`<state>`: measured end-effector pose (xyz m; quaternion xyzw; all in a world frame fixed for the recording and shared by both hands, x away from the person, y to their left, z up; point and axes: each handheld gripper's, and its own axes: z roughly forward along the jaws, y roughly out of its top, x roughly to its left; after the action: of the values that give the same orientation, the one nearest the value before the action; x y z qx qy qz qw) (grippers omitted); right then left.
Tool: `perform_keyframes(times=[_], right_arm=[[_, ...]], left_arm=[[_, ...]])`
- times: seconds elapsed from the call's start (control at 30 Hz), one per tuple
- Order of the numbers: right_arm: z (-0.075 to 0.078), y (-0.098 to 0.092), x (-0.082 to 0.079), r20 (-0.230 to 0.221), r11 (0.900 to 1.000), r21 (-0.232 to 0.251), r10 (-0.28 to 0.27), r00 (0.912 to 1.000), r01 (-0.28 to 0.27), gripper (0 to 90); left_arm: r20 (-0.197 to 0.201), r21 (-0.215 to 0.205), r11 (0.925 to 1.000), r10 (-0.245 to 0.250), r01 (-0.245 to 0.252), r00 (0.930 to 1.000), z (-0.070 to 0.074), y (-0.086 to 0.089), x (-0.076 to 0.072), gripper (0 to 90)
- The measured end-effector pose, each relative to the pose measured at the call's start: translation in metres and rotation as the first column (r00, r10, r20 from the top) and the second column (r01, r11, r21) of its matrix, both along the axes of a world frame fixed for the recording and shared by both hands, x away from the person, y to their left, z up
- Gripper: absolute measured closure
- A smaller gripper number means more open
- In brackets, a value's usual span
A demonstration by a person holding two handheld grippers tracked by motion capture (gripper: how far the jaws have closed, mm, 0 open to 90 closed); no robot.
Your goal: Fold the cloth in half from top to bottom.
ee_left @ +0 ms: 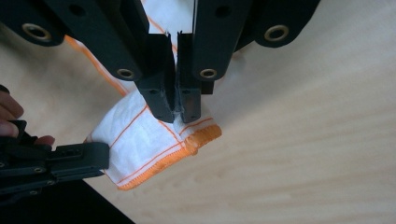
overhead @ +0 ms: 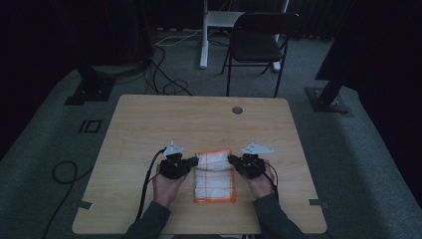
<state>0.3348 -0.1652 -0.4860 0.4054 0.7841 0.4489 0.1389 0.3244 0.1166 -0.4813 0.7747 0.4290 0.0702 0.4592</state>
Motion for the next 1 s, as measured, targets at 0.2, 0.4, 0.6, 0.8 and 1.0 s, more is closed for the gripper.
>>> perform_keyframes(times=[0.2,0.4,0.6,0.8,1.0], right_arm=[[-0.020,-0.002,-0.023,-0.056,1.000,-0.003,0.018,0.9983,-0.018,87.6],[-0.034,-0.003,-0.036,-0.096,0.999,-0.013,0.039,0.9946,-0.041,84.7],[-0.030,-0.010,-0.036,-0.089,1.000,0.005,0.027,0.9956,-0.026,61.1],[-0.020,-0.012,-0.027,-0.067,0.999,0.040,0.013,0.9977,-0.011,52.5],[-0.021,-0.004,-0.008,-0.109,0.998,0.045,0.049,0.9929,-0.044,49.6]], left_arm=[[-0.044,0.022,0.9996,-0.015,0.016,0.9989,-0.016,0.001,-0.021,87.0],[-0.070,0.050,0.9983,-0.028,0.031,0.9972,-0.028,0.002,-0.033,85.4],[-0.047,0.012,0.9999,-0.008,0.008,0.9989,-0.022,0.012,-0.036,67.5],[-0.010,-0.020,0.9998,-0.008,0.008,0.9999,-0.010,0.013,-0.028,57.3],[-0.044,-0.044,0.9990,-0.006,0.004,0.9990,-0.018,0.005,-0.011,54.2]])
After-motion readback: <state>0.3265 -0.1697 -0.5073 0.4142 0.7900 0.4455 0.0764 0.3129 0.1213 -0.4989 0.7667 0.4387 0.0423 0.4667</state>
